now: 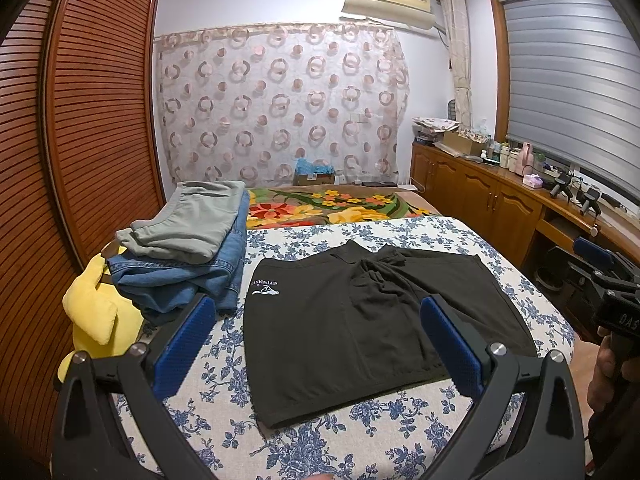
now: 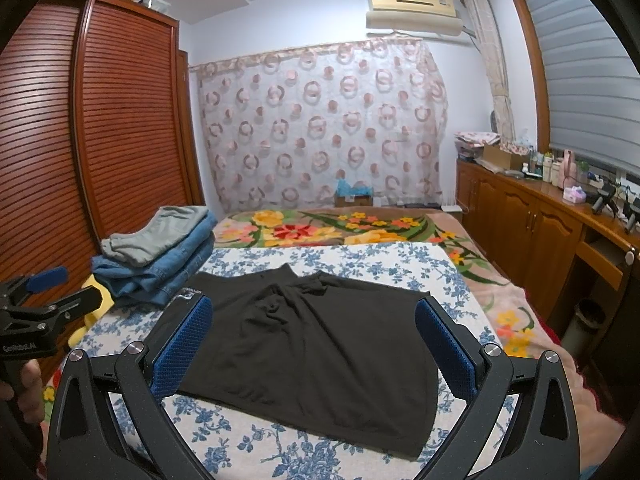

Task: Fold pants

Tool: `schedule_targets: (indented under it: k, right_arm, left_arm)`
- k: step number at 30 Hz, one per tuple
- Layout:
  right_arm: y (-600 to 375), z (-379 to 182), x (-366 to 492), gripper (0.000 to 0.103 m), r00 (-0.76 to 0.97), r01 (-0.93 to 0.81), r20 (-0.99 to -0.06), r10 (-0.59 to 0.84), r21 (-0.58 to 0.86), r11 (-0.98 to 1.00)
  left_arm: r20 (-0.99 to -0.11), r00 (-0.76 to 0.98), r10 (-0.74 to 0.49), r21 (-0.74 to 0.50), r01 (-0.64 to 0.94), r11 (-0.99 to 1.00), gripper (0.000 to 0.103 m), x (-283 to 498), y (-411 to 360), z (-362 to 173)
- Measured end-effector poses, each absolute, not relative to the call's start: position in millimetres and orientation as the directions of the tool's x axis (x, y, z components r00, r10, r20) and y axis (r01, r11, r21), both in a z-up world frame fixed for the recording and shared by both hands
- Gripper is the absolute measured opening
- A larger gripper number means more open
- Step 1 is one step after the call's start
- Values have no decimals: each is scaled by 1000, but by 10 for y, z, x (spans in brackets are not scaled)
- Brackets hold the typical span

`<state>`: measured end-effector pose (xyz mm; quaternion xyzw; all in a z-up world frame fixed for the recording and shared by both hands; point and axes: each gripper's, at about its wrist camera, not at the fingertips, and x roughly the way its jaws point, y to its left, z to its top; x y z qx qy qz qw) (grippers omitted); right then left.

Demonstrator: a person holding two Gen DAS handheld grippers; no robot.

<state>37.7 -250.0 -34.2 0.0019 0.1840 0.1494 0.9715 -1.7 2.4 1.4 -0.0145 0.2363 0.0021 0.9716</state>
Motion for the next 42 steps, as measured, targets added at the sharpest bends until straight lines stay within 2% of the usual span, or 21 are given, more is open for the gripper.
schedule_targets:
  k: [42]
  right_arm:
    - [-2494, -320, 338, 103, 889, -292, -352, 294, 62, 955]
  left_arm:
    - [-452, 892, -2, -27, -11, 1000, 103, -54, 52, 66]
